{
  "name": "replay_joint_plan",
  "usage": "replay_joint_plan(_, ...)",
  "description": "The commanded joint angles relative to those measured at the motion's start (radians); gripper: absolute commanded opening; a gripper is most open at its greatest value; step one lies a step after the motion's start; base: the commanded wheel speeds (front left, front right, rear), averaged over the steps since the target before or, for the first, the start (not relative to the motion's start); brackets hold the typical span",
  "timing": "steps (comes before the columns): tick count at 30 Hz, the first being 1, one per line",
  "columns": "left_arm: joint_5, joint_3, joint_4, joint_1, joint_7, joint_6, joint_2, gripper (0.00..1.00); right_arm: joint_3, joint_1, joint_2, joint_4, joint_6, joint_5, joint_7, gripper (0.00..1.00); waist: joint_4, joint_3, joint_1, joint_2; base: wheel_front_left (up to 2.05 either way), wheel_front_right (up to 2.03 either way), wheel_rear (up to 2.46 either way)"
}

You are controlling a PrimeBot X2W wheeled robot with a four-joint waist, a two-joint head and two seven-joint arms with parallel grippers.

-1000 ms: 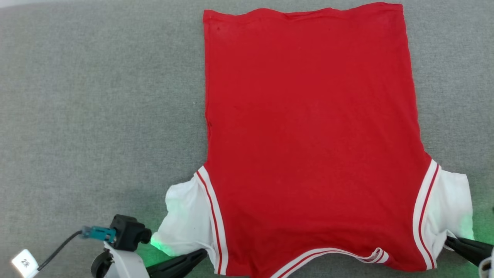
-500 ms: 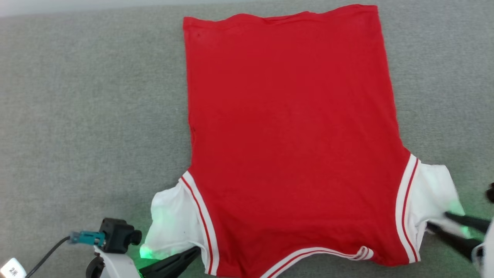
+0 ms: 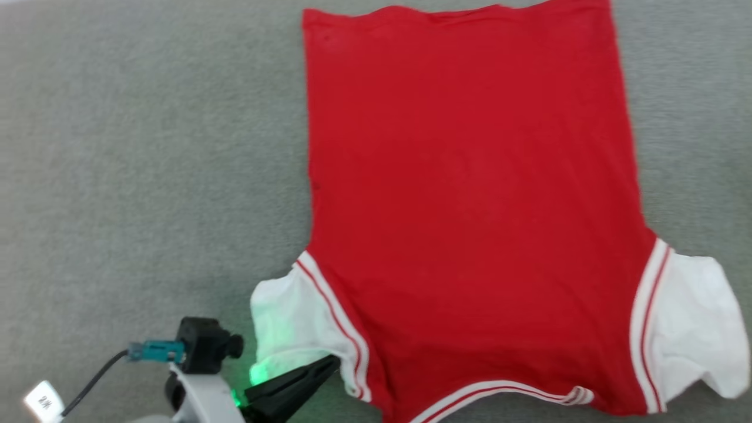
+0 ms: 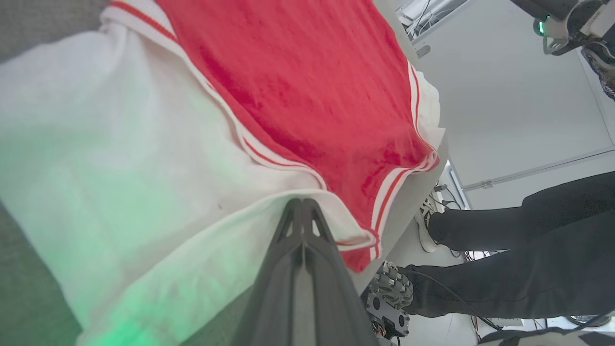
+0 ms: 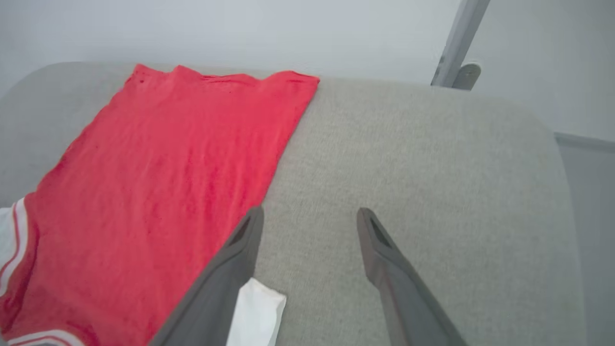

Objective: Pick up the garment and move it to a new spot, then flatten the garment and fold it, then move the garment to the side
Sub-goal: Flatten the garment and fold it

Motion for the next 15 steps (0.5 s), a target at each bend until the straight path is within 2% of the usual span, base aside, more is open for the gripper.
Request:
replay_joint_plan(1,0.012,-0.001,-0.003,-0.015,-0.001,0.001,-0.014,0.0,-0.013,-0.051,0.037,0.022,-0.002,-0.033,0.008,1.0,0.05,0.039,0.0,0.0,0.0,0.0,0.0)
replay_joint_plan(5,0.035,-0.008,-0.005,-0.047,0.014,0.001,-0.046,0.0,0.004,-0.276,0.187,0.13,-0.002,-0.155,0.091,1.0,0.102,0.086,0.0,0.0,0.0,0.0,0.0)
replay_joint_plan(11,0.057,-0.016,-0.011,-0.089,0.023,0.001,-0.079,0.0,0.079,-0.709,0.465,0.424,-0.002,-0.418,0.333,1.0,0.166,0.168,0.0,0.0,0.0,0.0,0.0)
replay_joint_plan(15,0.065,-0.024,-0.007,-0.108,0.023,0.001,-0.101,0.0,0.098,-0.922,0.568,0.615,-0.002,-0.561,0.478,1.0,0.201,0.214,0.0,0.0,0.0,0.0,0.0)
